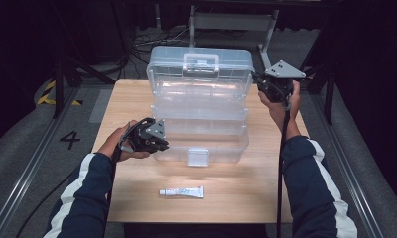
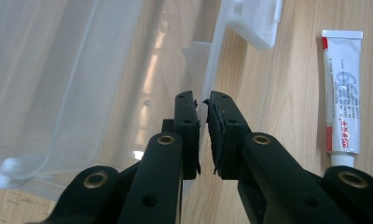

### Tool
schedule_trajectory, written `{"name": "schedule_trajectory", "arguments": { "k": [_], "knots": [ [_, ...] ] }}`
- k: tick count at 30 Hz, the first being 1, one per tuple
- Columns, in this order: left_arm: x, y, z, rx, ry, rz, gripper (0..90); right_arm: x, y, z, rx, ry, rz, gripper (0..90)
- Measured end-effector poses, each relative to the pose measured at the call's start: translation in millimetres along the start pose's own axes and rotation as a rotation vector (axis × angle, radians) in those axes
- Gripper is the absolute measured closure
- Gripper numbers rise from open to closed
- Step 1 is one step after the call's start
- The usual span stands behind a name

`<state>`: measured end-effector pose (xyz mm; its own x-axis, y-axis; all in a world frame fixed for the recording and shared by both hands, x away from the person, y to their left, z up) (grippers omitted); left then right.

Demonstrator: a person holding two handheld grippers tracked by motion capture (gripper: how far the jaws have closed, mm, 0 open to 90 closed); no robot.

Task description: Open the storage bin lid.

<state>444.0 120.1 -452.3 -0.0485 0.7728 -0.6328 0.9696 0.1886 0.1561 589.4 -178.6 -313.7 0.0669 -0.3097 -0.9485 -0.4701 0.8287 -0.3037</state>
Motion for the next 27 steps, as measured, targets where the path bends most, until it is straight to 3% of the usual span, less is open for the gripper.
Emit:
{"name": "schedule_trajectory", "arguments": {
  "k": [27],
  "knots": [
    [-0.8, 0.4, 0.8, 0.004, 0.001, 0.006, 82.6, -0.6, -10.0, 16.9, -0.005, 0.018, 0.045, 84.7]
  ]
}}
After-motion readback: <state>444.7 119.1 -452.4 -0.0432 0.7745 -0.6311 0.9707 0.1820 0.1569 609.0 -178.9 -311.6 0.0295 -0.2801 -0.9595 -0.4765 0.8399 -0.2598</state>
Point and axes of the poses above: each handheld gripper's, and its own axes: z roughly forward along the jaws, x roughly out of its underside, y roughly to its left, the point moved 10 cm from there along z, roughly forward along the jaws, and after that the axes turned 10 degrees about -y, right-handed, at the moved point
